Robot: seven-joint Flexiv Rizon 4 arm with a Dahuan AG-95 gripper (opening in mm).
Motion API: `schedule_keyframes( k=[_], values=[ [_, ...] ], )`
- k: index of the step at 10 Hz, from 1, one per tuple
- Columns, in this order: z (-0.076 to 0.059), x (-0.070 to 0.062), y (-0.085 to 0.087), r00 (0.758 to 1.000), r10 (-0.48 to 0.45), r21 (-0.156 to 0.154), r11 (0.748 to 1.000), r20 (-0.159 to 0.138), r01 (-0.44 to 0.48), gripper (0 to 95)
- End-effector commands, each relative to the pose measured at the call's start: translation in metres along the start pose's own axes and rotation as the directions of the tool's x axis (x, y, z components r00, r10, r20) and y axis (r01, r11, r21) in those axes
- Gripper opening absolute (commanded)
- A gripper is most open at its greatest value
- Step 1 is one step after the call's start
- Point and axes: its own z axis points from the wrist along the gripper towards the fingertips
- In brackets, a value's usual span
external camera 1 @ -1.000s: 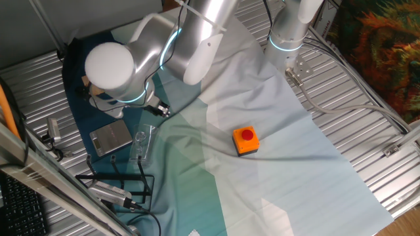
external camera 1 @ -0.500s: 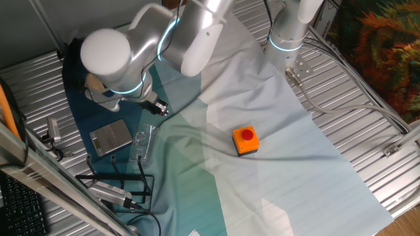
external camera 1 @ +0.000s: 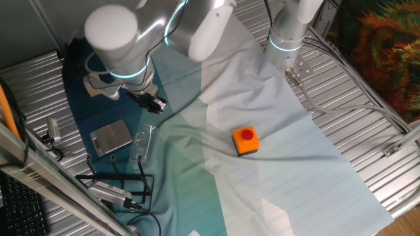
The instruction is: Take the cup off the cup rack
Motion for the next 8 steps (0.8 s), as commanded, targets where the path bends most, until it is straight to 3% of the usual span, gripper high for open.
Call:
schedule_keyframes(
  k=[1, 3, 7, 8],
  values=[
    [-0.002, -0.007, -0.001, 0.999, -0.012, 0.009, 1.0, 0.031, 0.012, 19.0],
    [-0.004, -0.012, -0.008, 0.996, -0.045, 0.008, 0.999, 0.078, 0.044, 19.0],
    [-0.012, -0.023, -0.015, 0.988, -0.077, 0.002, 0.997, 0.131, 0.077, 19.0],
    [-0.013, -0.028, -0.016, 0.98, -0.087, -0.007, 0.996, 0.18, 0.09, 19.0]
  ],
)
